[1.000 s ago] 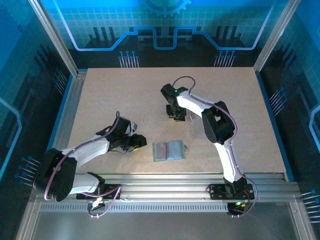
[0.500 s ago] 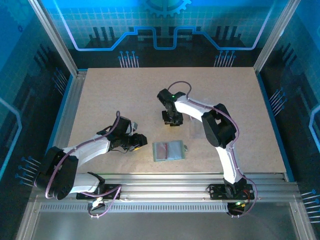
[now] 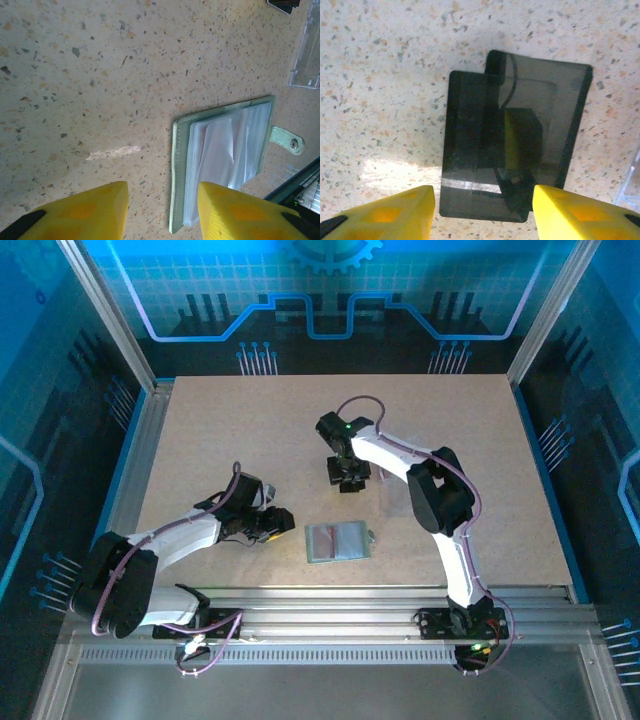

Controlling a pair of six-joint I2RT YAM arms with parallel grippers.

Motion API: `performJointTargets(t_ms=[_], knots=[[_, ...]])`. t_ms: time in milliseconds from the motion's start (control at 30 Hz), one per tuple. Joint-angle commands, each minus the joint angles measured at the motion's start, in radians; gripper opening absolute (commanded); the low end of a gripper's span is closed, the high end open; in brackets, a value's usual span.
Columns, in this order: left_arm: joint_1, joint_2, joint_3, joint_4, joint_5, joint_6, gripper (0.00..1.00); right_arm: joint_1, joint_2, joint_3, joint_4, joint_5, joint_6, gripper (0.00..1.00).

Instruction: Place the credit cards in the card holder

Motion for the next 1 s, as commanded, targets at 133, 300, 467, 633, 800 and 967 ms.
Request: performJointTargets(t_ms=[133, 300, 467, 633, 800, 967], knots=[[0.009, 0.011, 0.007, 0.007, 0.026, -0.016, 0.42, -0.031, 0.044, 0.062, -0.044, -0.022, -0.010, 0.60], [0.008, 0.009, 0.008, 0.002, 0.023, -0.015, 0.41, -0.033, 0.076, 0.079, -0.043, -0.050, -0.010, 0.60], [0.008, 0.005, 0.006, 0.000, 0.024, -0.015, 0.41, -0.035, 0.099, 0.079, -0.051, -0.053, -0.003, 0.62], [0.008, 0.002, 0.005, 0.000, 0.023, -0.013, 0.40, -0.028, 0.112, 0.062, -0.051, -0.051, 0.010, 0.63], [0.008, 0.000, 0.003, 0.003, 0.023, -0.014, 0.40, -0.019, 0.122, 0.037, -0.043, -0.043, 0.031, 0.63], [0.008, -0.004, 0.002, 0.000, 0.020, -0.013, 0.40, -0.012, 0.126, 0.009, -0.025, -0.047, 0.036, 0.59]])
